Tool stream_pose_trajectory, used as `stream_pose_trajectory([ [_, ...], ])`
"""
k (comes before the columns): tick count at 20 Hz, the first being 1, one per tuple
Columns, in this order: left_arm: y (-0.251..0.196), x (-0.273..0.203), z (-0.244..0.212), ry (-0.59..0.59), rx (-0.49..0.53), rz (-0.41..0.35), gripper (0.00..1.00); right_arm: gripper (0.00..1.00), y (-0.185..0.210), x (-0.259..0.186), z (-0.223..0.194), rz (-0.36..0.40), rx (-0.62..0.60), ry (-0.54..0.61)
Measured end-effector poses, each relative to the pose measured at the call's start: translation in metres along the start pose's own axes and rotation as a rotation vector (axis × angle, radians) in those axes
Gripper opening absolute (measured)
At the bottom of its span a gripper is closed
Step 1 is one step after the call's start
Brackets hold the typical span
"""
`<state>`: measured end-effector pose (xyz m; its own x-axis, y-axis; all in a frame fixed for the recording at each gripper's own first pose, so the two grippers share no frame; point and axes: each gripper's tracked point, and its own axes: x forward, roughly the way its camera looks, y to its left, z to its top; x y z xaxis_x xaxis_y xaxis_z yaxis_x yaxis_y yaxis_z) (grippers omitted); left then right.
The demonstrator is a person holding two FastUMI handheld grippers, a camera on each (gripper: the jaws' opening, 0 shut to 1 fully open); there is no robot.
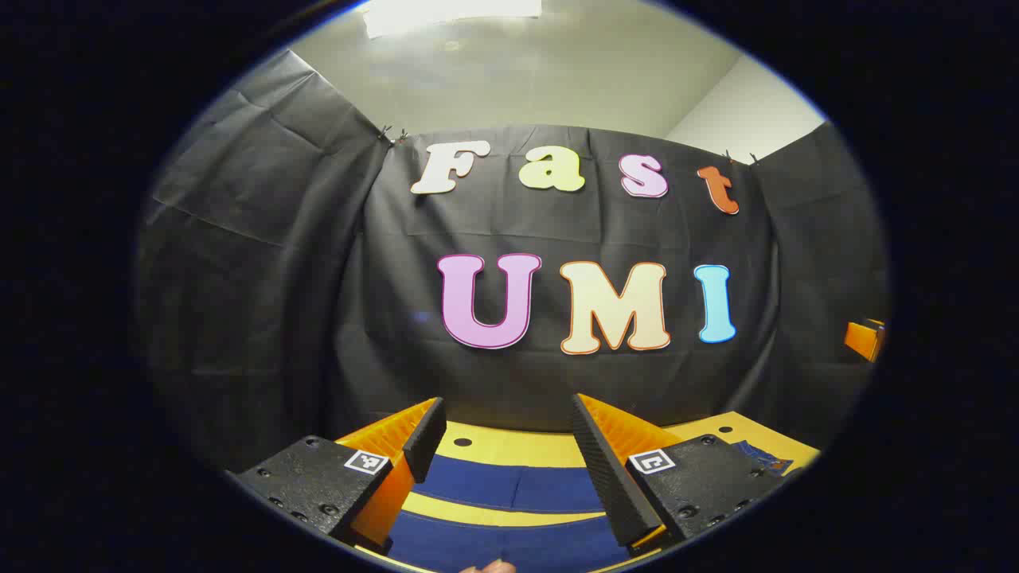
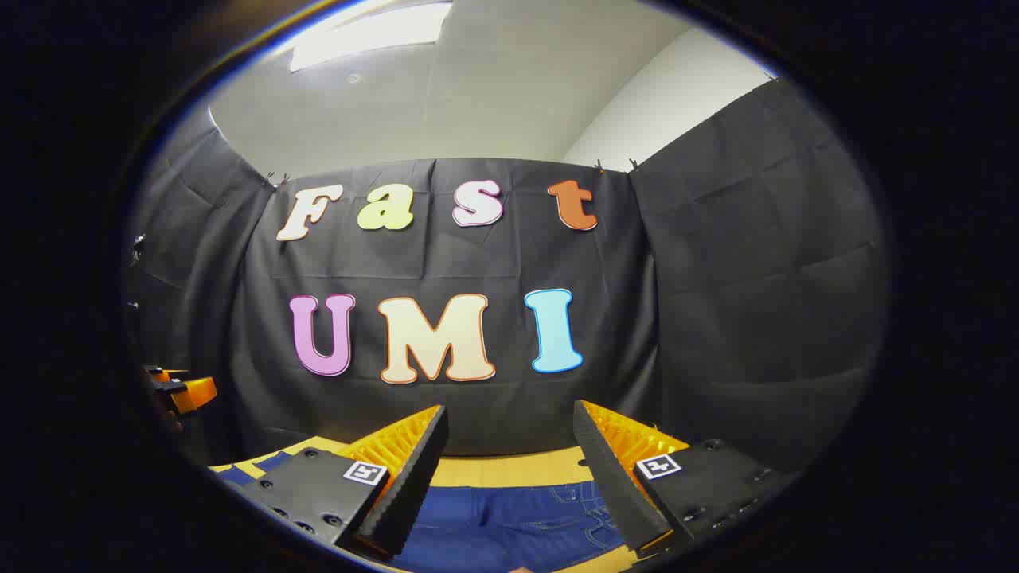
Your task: Grasp the waist and the cuffs of the jeans and fold them to make the two legs overlap; first hold the waist and fold one-third of the jeans toward the cuffs, then hold the cuffs and fold the remaining one-third in the same direction to finish folding.
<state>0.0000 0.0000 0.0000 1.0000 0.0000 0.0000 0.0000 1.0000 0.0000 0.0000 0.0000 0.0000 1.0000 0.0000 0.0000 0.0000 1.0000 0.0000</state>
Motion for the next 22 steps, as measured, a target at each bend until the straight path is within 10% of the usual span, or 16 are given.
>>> stream_pose_trajectory([
  [22, 0.059, -0.031, -0.060, 0.124, 0.071, 0.017, 0.93, 0.96, 0.060, -0.014, -0.023, 0.085, 0.033, 0.031],
])
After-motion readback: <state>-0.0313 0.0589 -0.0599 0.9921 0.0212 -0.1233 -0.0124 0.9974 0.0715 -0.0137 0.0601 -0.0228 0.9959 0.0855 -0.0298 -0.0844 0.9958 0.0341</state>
